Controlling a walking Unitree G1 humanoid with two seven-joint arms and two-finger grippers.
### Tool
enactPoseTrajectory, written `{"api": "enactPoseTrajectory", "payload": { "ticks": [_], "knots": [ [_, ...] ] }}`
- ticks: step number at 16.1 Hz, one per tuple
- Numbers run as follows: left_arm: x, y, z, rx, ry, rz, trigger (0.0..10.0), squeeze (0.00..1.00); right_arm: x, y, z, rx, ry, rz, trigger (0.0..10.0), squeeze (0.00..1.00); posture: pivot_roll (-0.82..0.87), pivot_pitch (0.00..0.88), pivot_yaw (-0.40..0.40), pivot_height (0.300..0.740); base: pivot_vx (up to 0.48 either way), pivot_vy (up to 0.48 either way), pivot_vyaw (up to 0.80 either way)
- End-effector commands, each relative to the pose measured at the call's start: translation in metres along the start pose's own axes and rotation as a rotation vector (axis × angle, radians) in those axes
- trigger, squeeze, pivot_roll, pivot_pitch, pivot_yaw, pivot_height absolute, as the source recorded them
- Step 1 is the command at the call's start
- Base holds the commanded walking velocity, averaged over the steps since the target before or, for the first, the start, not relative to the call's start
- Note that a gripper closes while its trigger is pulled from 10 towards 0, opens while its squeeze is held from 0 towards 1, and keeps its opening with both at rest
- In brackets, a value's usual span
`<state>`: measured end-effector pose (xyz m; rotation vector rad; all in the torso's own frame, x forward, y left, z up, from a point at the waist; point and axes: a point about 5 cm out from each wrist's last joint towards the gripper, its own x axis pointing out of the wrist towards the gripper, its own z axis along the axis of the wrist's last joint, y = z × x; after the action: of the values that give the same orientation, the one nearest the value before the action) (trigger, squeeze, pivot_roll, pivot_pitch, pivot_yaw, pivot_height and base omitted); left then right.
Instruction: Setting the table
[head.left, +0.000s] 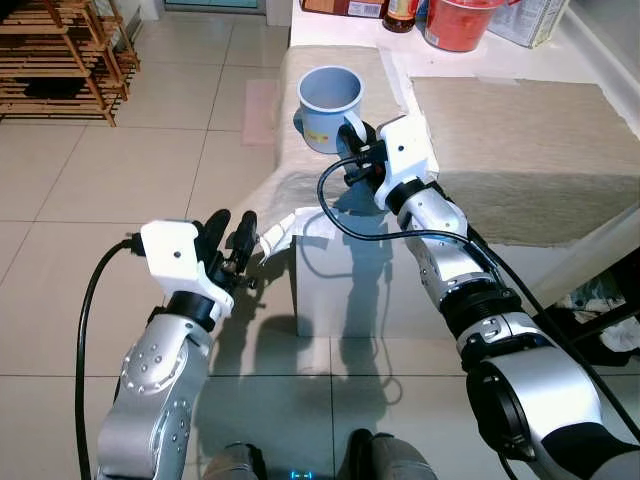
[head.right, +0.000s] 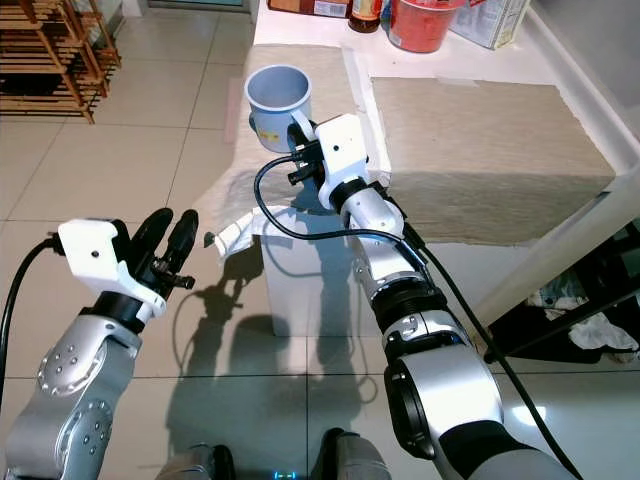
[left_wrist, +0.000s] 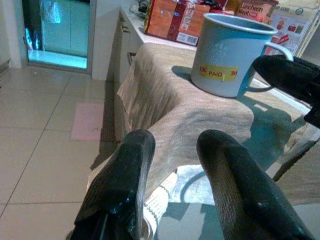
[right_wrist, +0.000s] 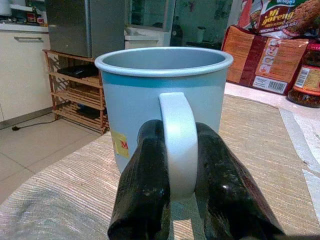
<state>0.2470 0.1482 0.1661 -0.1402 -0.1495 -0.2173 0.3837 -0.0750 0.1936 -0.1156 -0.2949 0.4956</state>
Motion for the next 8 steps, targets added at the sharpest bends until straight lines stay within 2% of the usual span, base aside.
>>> {"api": "enactPoseTrajectory", "payload": {
  "ticks": [1,4,5,6,7,8],
  "knots": [
    [0.002,-0.001,-0.002,0.013,0.012,-0.006,10.0,0.00,0.004,-0.004,0.010,0.005,-0.046,-0.025,0.0,0.00,-0.02,0.150,-0.040,0.740,0.000,0.000,0.00],
    [0.005,0.003,-0.003,0.019,0.012,0.002,10.0,0.00,0.004,-0.011,0.014,0.028,-0.080,-0.086,0.0,0.00,-0.02,0.131,-0.034,0.740,0.000,0.000,0.00],
    [0.006,0.004,-0.003,0.027,0.009,0.007,10.0,0.00,0.003,-0.014,0.018,0.072,-0.112,-0.103,1.1,0.00,-0.02,0.129,-0.032,0.740,0.000,0.000,0.00],
    [0.007,0.005,-0.003,0.027,0.005,0.014,10.0,0.00,0.003,-0.016,0.022,0.131,-0.148,-0.116,3.6,0.00,-0.02,0.120,-0.033,0.740,0.000,0.000,0.00],
    [0.006,0.011,-0.004,0.031,-0.002,0.045,10.0,0.00,0.001,-0.019,0.030,0.243,-0.214,-0.119,10.0,0.00,-0.02,0.112,-0.034,0.740,0.000,0.000,0.00],
    [0.003,0.022,-0.008,0.028,0.004,0.100,10.0,0.00,-0.004,-0.018,0.041,0.340,-0.299,-0.080,10.0,0.00,-0.01,0.100,-0.026,0.740,0.000,0.000,0.00]
  ]
}}
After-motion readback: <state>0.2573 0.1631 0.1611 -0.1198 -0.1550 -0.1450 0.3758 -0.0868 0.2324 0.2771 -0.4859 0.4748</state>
